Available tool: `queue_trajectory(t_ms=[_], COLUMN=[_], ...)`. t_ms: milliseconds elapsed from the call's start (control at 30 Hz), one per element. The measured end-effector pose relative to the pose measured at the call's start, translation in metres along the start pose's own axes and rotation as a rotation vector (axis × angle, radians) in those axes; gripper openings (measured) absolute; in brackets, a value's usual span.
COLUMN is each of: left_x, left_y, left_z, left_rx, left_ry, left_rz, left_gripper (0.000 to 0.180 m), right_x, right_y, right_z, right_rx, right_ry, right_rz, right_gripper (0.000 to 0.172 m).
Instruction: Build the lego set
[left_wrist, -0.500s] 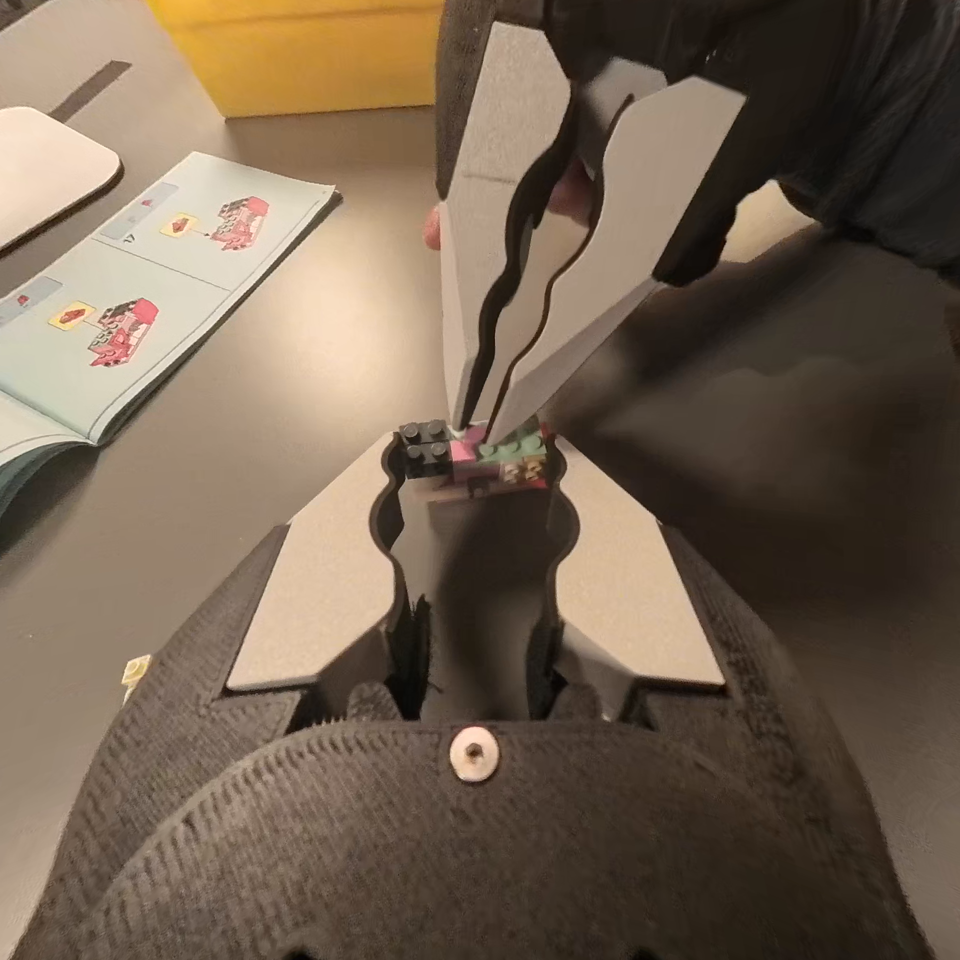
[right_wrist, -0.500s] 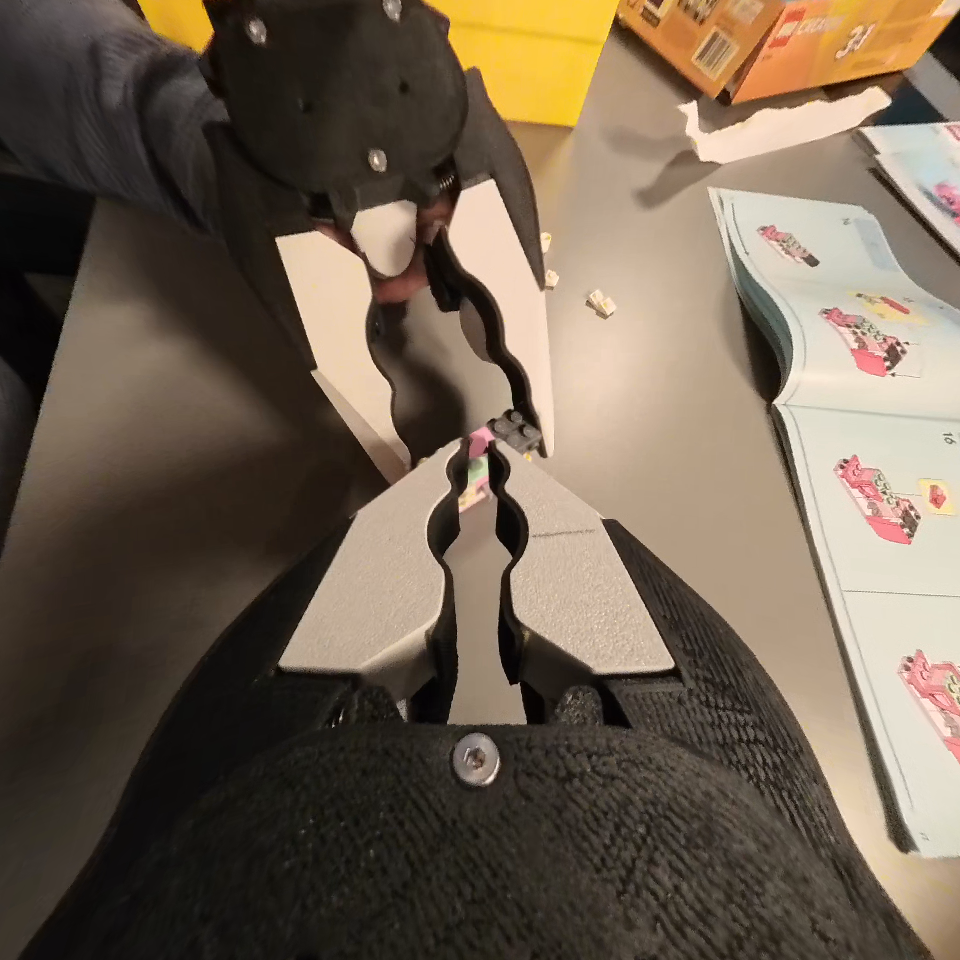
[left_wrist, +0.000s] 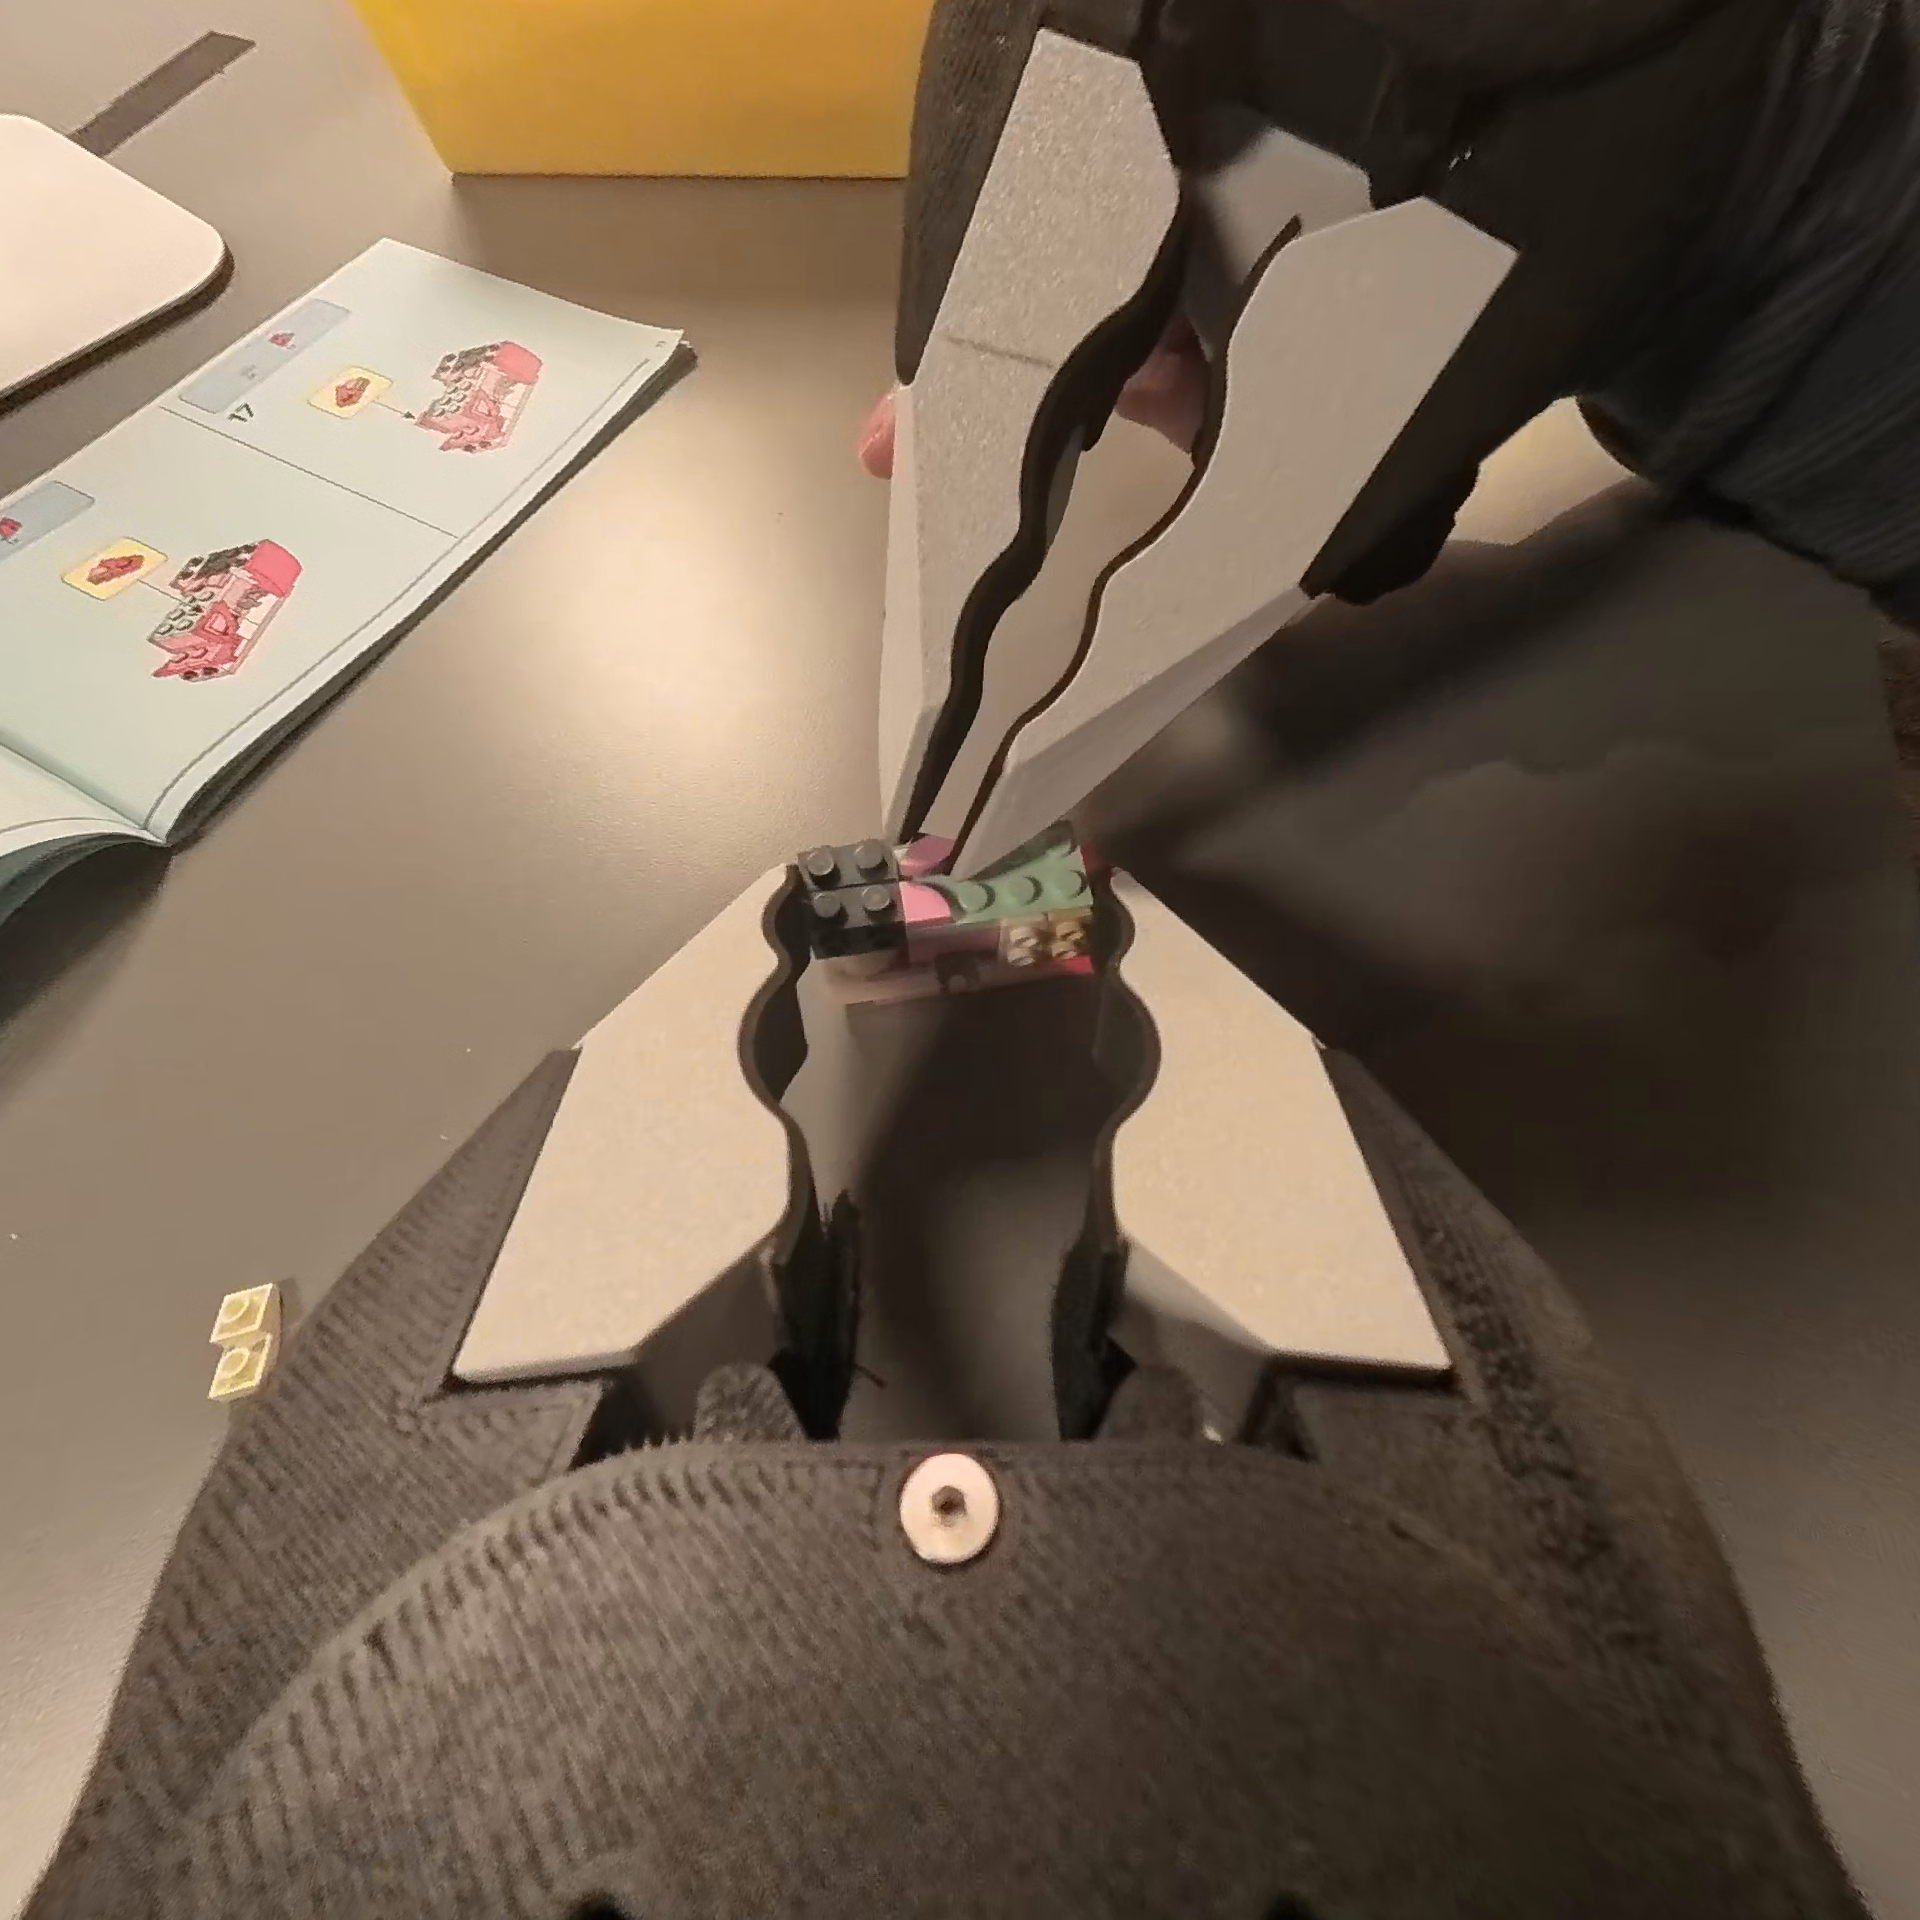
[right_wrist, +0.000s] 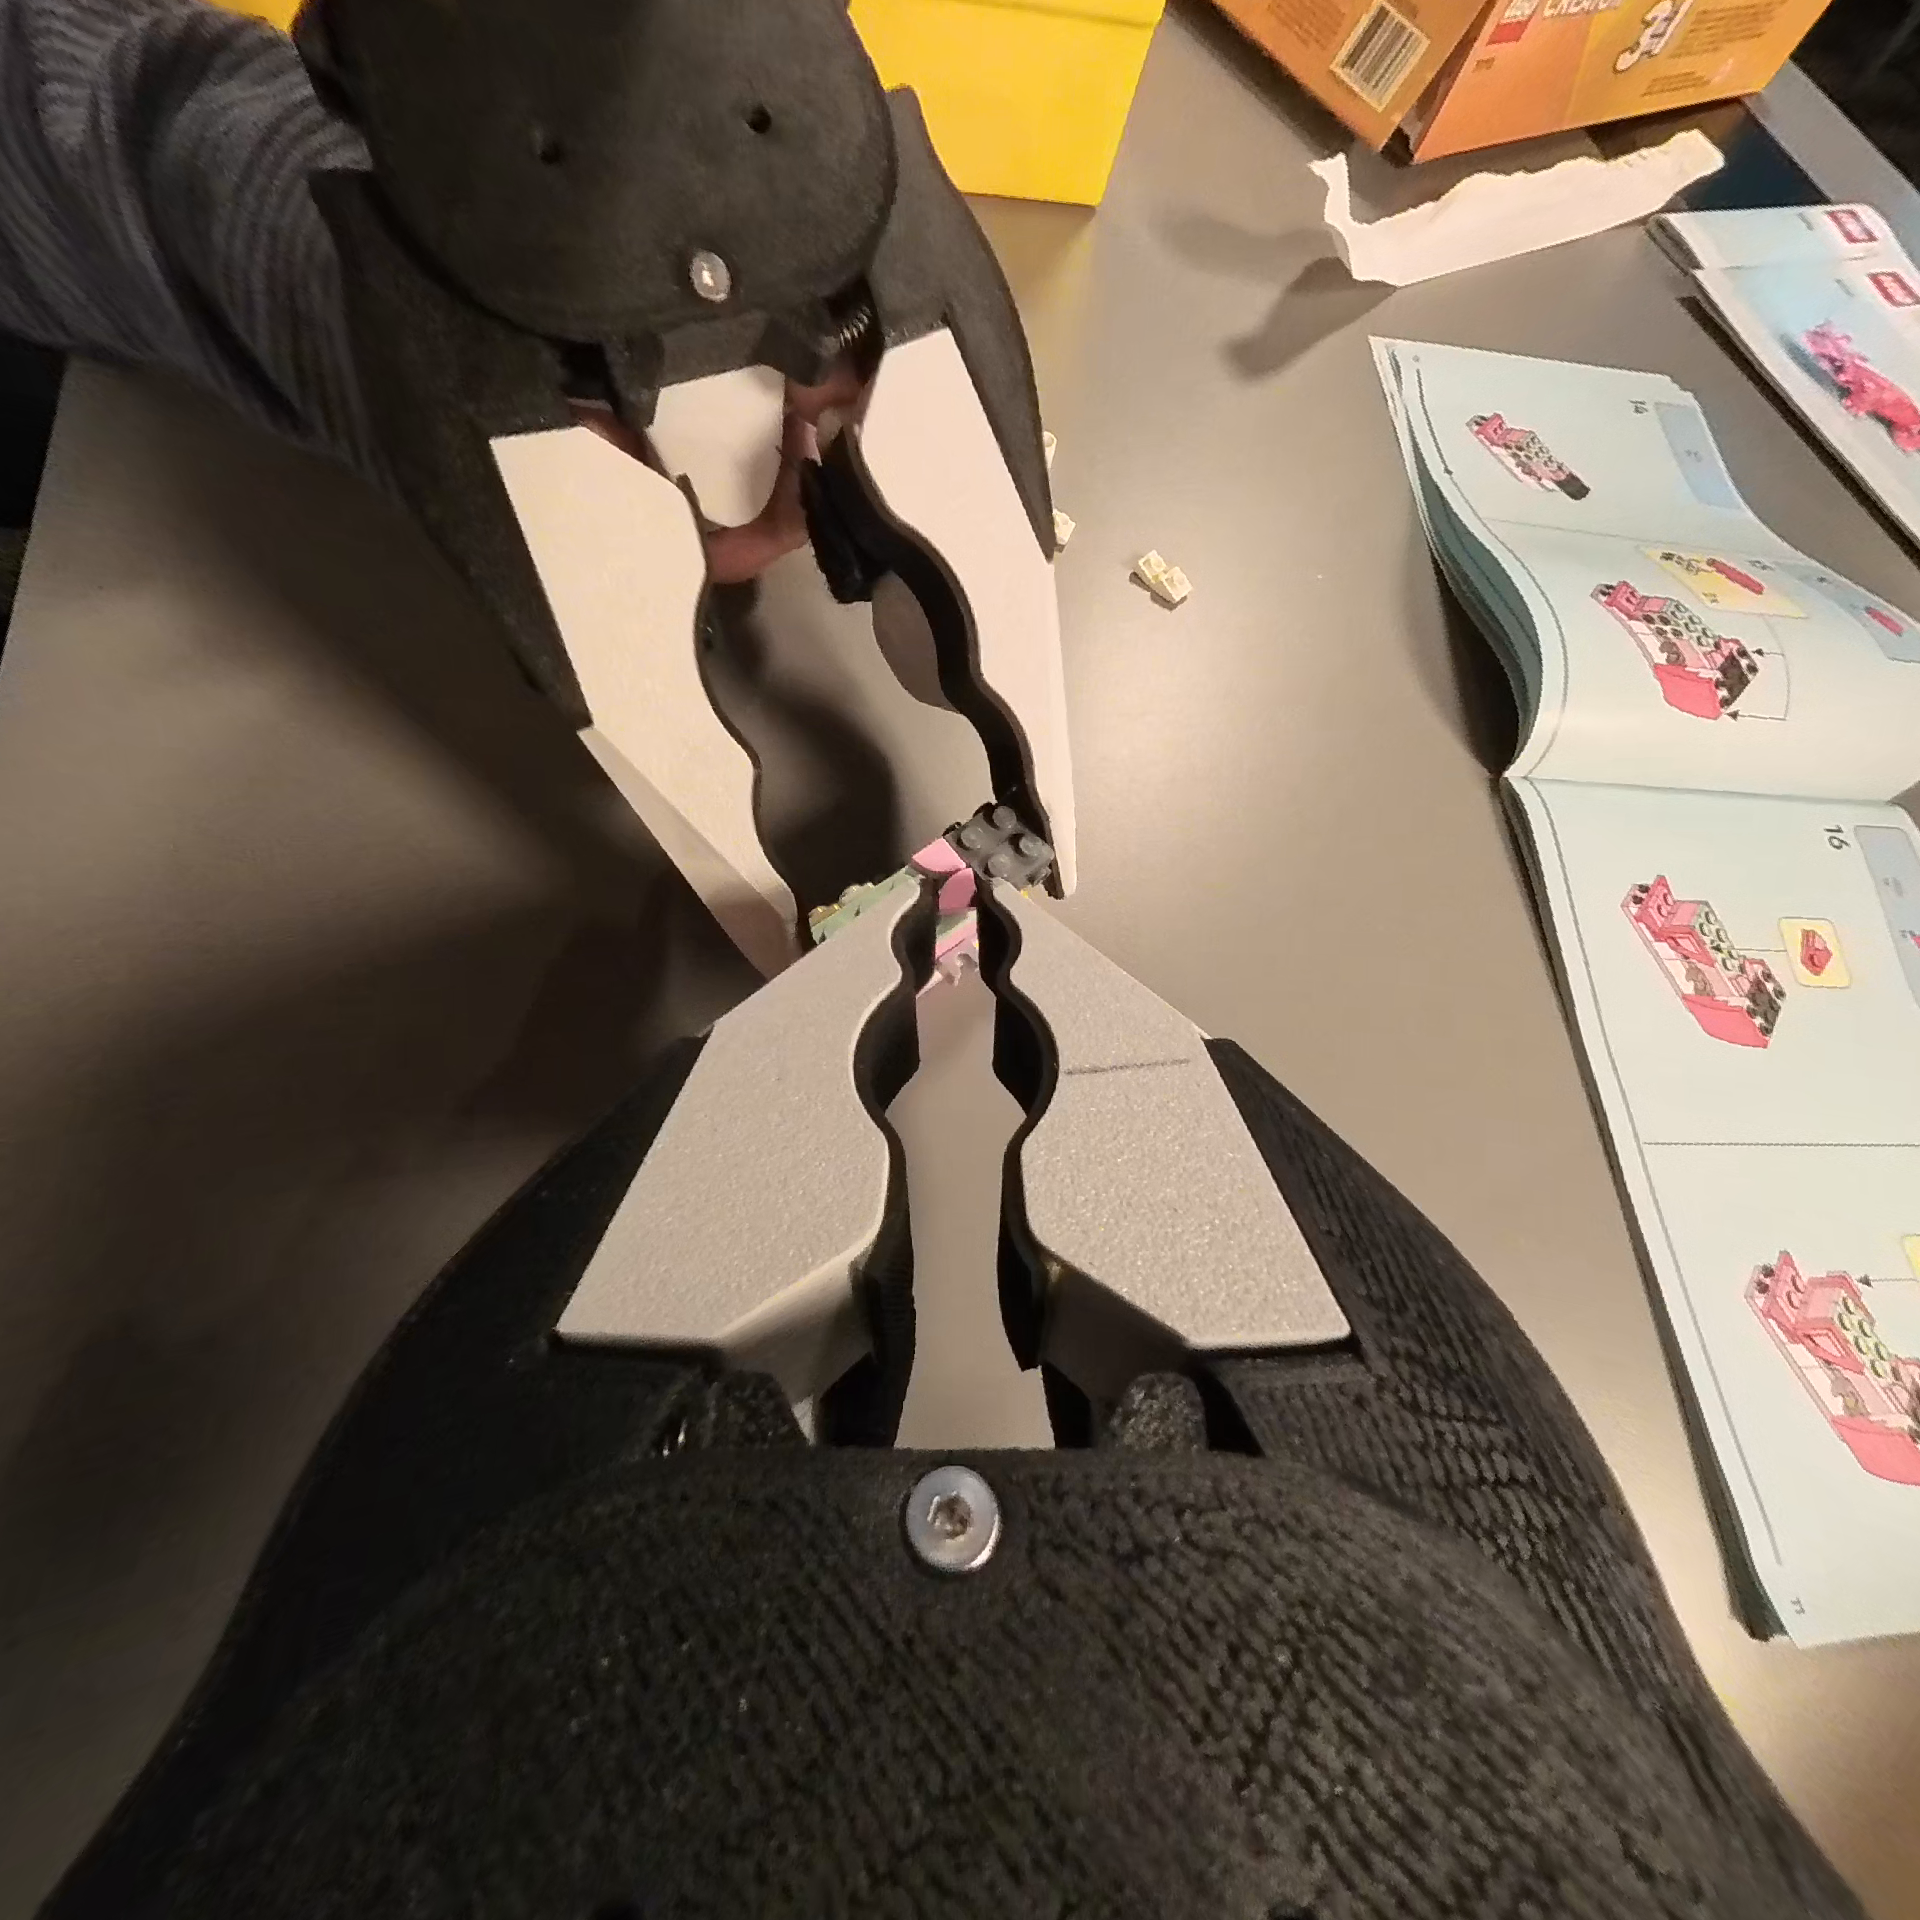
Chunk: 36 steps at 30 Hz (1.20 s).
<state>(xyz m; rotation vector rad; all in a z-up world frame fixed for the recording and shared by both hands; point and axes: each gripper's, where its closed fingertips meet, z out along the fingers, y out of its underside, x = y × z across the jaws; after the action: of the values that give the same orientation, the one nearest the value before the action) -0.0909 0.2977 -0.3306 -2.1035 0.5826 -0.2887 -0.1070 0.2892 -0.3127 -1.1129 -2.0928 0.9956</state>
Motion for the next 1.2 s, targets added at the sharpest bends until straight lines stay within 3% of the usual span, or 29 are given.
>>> queue_trajectory(t_ms=[1200], left_x=[-0.002], left_y=[0.0001], left_z=[0.0], left_rx=[0.0], left_ry=[0.0], left_rz=[-0.019], left_gripper=[0.054], right_x=[0.002], right_y=[-0.001], right_z=[0.0013], right_rx=[0.004], right_ry=[-0.002], right_rz=[0.076], right_gripper=[0.006])
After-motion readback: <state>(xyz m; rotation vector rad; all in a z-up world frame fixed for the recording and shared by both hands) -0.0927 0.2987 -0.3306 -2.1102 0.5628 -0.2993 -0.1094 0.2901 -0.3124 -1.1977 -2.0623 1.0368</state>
